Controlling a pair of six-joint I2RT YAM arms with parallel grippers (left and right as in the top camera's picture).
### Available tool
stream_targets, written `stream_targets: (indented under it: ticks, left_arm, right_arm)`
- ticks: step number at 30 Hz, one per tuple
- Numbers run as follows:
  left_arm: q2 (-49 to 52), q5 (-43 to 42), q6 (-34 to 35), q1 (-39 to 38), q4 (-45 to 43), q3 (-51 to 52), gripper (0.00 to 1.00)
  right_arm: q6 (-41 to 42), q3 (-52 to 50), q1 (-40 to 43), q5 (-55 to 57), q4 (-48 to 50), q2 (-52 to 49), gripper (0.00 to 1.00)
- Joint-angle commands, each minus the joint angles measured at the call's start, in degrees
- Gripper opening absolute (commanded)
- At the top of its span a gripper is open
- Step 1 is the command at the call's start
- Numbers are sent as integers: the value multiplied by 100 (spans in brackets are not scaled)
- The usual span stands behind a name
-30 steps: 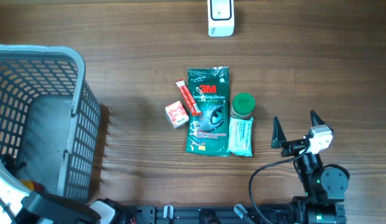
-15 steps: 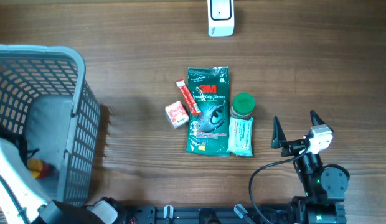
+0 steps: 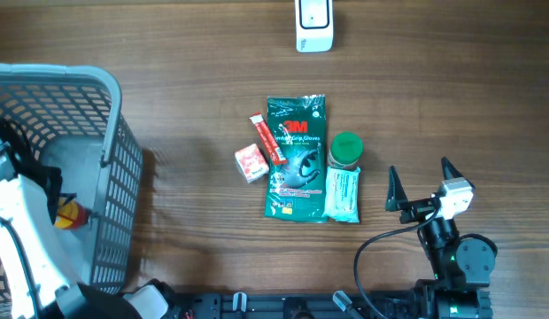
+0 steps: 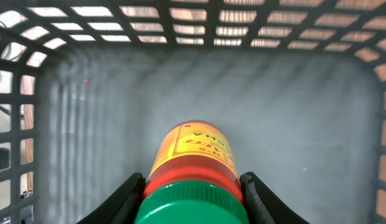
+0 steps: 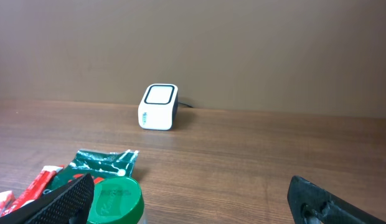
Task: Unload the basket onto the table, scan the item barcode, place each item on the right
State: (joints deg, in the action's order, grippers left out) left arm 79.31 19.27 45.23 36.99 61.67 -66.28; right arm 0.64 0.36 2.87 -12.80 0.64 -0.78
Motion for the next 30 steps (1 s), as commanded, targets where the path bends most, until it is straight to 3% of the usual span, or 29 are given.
stream_targets:
  ticks: [1,13,17,21,30]
  left_arm:
    - [389,-280,-592,-42,-52,-142,40]
    - [807,-321,-605,-42,0,-133,45]
    - [807,-321,-608,-42,9,-133,68]
    - [796,-321,-605,-42,2,-136,97]
    - [629,-326,-605,-42,181,-404,100]
  right_arm:
    - [85,-4,-35,74,20,24,100]
    - [87,-4,-35,74,20,24,100]
    - [87,-7,-35,76,20,24,100]
    - [87,-4,-35,76,20,24,100]
    - [87,-7,-35,74,20,24,100]
